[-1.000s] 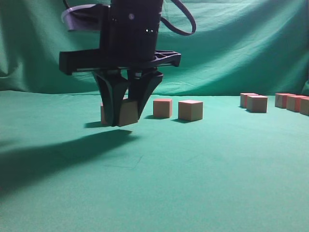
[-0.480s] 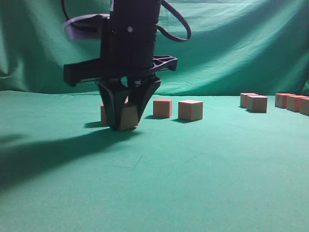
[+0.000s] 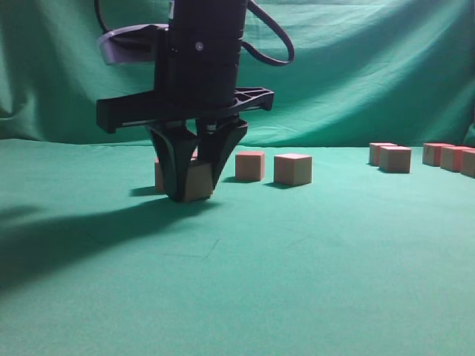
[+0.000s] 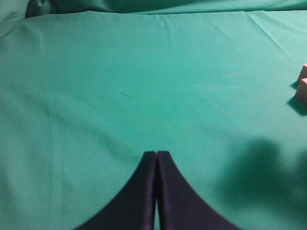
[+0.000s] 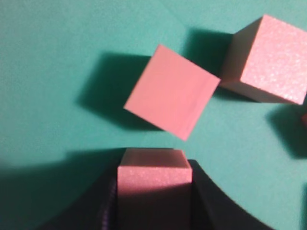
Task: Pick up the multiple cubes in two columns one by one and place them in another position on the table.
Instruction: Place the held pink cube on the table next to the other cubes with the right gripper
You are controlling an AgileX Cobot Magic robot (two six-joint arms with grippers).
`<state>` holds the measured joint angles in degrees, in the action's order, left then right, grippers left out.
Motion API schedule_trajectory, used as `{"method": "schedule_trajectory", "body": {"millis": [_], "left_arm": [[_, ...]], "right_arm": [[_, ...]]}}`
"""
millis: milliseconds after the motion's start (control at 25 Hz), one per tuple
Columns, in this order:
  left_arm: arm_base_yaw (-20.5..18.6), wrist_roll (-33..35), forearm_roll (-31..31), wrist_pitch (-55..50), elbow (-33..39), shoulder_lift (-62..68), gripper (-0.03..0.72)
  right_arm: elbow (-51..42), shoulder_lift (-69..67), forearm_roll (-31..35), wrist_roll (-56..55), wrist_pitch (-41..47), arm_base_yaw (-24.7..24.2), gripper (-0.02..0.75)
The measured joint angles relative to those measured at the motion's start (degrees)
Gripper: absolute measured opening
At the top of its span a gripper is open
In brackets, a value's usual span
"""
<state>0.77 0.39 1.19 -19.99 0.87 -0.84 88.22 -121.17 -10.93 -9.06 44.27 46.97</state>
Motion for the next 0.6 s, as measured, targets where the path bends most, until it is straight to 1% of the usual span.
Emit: {"method": "schedule_trajectory", "body": {"millis": [80,160,240,360,400,440,520,560,600], "left_arm": [[0.0,0.0,0.0,0.0,0.0,0.0,0.000],[0.0,0.0,0.0,0.0,0.0,0.0,0.000],[0.0,0.0,0.0,0.0,0.0,0.0,0.000],[0.0,0.0,0.0,0.0,0.0,0.0,0.000],[0.0,0.0,0.0,0.0,0.0,0.0,0.000],[0.0,0.0,0.0,0.0,0.0,0.0,0.000],[0.0,0.0,0.0,0.0,0.0,0.0,0.000],[0.0,0.0,0.0,0.0,0.0,0.0,0.000],[0.0,0.0,0.0,0.0,0.0,0.0,0.000]], "right_arm": [[0.1,0.0,0.3,0.0,0.0,0.0,0.271],[0.1,0.0,0.7,0.0,0.1,0.0,0.352],[0.1,0.0,0.8,0.0,0.5,0.0,0.457],[0.4,0.0,1.0,-0.1,0.9,0.0,0.588],[0.7,0.0,1.4,-0.1,1.7,0.0,0.608],[1.4,0.0,1.8,-0.1,2.8,0.0,0.592],[3.4,0.0,2.5,-0.2,6.7,0.0,0.592],[5.2,0.0,2.7,-0.2,9.4,0.0,0.633],[7.3,0.0,2.7,-0.2,11.8,0.0,0.617]]}}
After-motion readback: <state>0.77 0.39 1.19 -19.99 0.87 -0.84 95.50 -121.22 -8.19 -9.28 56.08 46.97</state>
